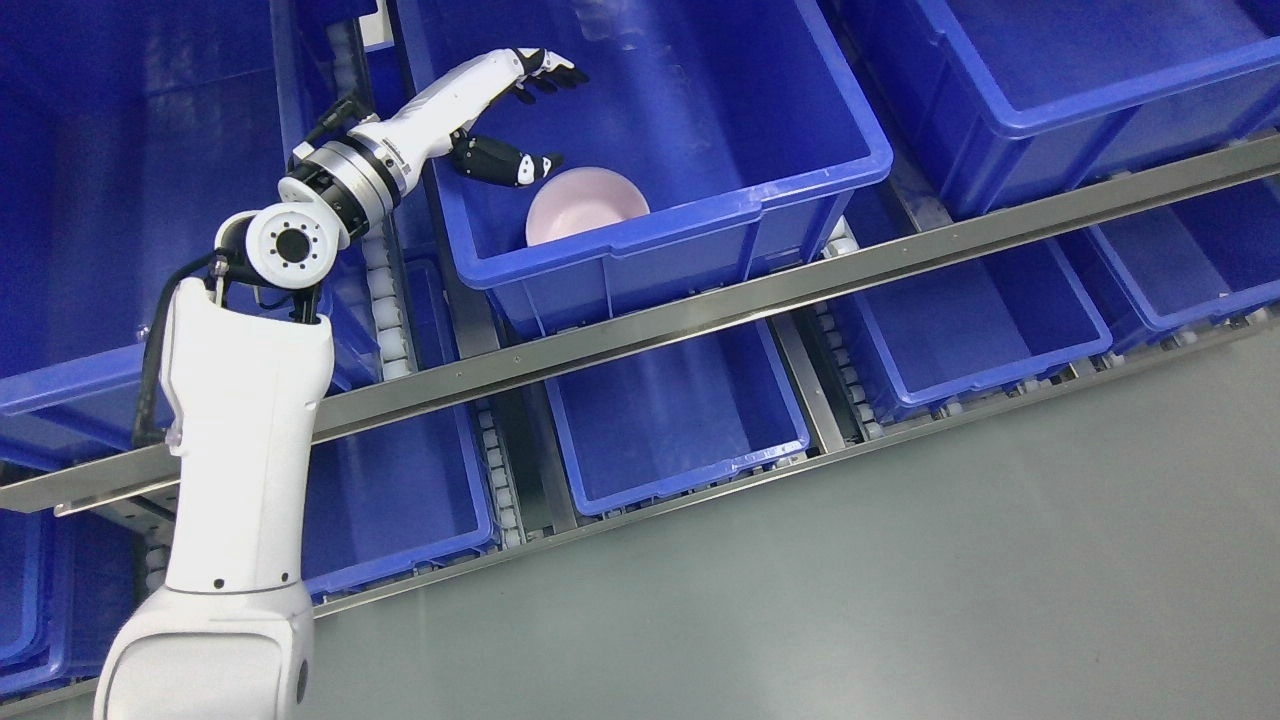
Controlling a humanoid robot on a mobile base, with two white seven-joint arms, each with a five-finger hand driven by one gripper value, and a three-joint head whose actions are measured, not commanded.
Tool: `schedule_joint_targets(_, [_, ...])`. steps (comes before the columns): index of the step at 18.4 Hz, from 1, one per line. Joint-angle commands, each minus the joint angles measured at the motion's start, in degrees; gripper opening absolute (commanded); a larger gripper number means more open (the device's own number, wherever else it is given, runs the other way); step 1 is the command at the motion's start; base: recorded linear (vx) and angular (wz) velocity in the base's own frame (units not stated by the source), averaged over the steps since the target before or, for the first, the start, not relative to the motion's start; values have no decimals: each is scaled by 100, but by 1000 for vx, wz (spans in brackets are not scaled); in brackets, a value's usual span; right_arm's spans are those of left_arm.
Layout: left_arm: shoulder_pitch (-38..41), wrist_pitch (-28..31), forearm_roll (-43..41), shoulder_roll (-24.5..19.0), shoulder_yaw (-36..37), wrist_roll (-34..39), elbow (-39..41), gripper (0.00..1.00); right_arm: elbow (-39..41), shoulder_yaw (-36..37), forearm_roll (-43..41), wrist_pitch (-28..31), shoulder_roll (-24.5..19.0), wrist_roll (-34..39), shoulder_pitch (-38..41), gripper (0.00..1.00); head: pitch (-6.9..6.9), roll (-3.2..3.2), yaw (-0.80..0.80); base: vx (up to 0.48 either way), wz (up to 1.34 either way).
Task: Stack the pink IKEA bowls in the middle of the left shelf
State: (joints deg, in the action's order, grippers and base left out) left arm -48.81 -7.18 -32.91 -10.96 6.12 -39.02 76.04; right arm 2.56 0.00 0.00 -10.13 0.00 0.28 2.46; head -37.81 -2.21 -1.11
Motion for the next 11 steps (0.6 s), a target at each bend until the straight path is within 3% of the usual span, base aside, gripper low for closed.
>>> schedule_joint_targets(1, [-41,-37,13,636,-635,331,-203,84,-1,62,44,2,100,-2,0,100,0,0,0,0,0])
schedule_joint_targets(2, [-67,-46,47,996,-1074,707,-195,94,-1,62,44,2,100,-2,0,100,0,0,0,0,0])
schedule_joint_targets(3, [-76,-55,143,996,-1426,1181,-142,99,-1,62,44,2,100,-2,0,100,0,0,0,0,0])
schedule_joint_targets(5, [-68,-204,1315,996,-1535,2384,-98,99,7,62,44,2,100,-2,0,100,0,0,0,0,0])
schedule_joint_targets(7, [20,136,2487,996,-1526,3248,199,99,-1,62,44,2,100,-2,0,100,0,0,0,0,0])
schedule_joint_targets(9, [221,768,2631,996,-1562,3549,761,100,8,62,44,2,100,-2,0,100,0,0,0,0,0])
schedule_joint_targets(11, [624,902,2676,996,-1448,3550,1157,100,-1,62,44,2,100,-2,0,100,0,0,0,0,0])
